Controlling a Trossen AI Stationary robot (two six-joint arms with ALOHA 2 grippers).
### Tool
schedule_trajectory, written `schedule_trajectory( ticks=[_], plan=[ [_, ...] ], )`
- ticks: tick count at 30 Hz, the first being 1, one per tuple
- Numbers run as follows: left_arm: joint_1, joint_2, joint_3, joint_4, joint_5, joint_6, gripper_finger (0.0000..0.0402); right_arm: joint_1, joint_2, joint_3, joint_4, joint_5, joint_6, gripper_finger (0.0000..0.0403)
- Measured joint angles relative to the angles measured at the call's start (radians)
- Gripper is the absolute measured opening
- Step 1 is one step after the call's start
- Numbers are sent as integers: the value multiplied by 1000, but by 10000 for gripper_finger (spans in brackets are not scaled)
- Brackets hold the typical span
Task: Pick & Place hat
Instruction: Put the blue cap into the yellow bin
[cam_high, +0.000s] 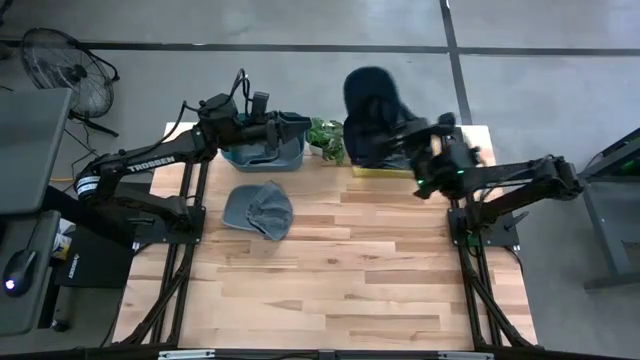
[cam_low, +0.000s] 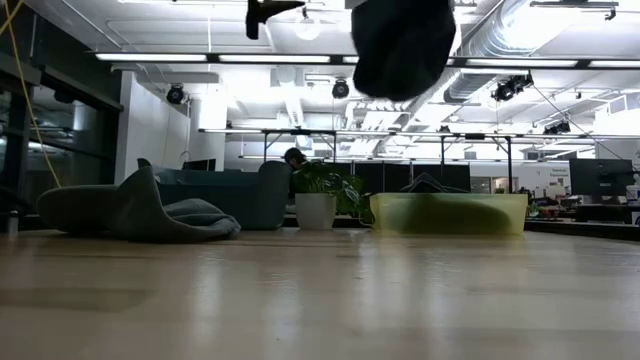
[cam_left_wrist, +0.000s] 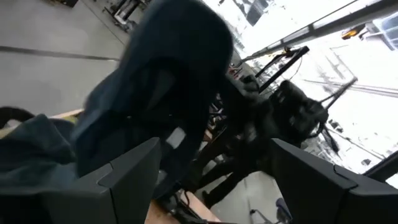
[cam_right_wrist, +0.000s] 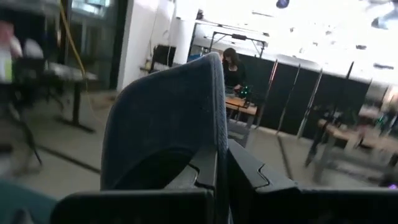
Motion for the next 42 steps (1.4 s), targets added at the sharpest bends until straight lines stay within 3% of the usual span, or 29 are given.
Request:
schedule_trajectory(
  ticks=[9,14,22,30,37,42],
  plan=[
    [-74,128,-1,51,-18,15,294,-33,-150,2,-74,-4,263,6],
    [-106,227,-1,111,-38,16,294,-86,-221,2,-199,-39,438,6],
    [-129,328,-3,313,-131,45,294,-222,-338,2,-414,-201,760,6],
    [-139,402,-2,470,-364,30,294,-343,-380,2,-440,-434,965,6],
    [-137,499,49,518,-367,32,294,-384,-367,2,-442,-620,1081,6],
    [-148,551,135,516,-359,102,294,-401,-366,2,-448,-677,1095,6]
  ],
)
